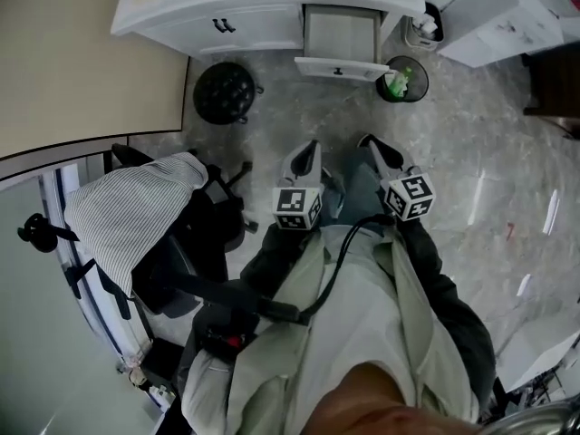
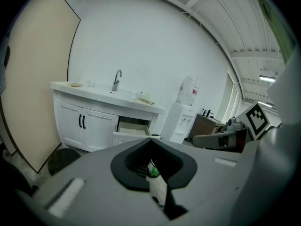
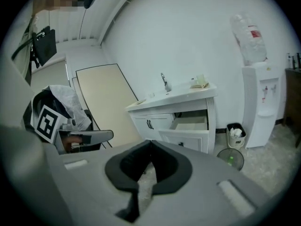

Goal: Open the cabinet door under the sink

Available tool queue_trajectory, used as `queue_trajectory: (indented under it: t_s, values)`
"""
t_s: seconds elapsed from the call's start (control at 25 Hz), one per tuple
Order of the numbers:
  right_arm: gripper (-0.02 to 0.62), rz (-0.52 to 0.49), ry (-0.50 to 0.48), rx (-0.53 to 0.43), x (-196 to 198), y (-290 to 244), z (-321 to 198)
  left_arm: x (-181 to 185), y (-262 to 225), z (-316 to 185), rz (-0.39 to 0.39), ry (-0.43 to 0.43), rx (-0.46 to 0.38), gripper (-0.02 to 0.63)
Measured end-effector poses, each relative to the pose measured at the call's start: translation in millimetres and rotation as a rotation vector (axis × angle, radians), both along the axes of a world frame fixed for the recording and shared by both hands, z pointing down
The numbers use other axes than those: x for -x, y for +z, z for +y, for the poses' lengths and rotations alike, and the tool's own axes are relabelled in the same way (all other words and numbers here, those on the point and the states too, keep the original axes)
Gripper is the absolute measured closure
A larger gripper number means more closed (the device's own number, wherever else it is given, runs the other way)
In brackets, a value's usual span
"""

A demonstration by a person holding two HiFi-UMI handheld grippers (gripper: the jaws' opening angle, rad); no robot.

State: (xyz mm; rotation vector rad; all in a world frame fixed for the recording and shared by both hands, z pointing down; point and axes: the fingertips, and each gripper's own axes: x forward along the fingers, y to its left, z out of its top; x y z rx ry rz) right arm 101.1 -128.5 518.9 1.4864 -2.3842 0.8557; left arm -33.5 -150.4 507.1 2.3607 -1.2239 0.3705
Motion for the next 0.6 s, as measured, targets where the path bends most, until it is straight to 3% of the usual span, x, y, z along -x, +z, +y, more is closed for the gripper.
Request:
queue_trajectory:
  t_s: [0.24, 0.6]
  values:
    - [0.592, 0.038, -0.042, -0.001, 9, -18, 31, 18, -8, 17, 0.014, -0.055, 0.005, 0.6]
    - [0.592, 0.073, -0.106, -0.048, 16, -41, 63, -11, -36, 50, 0.041, -0.003, -0.034, 0.6]
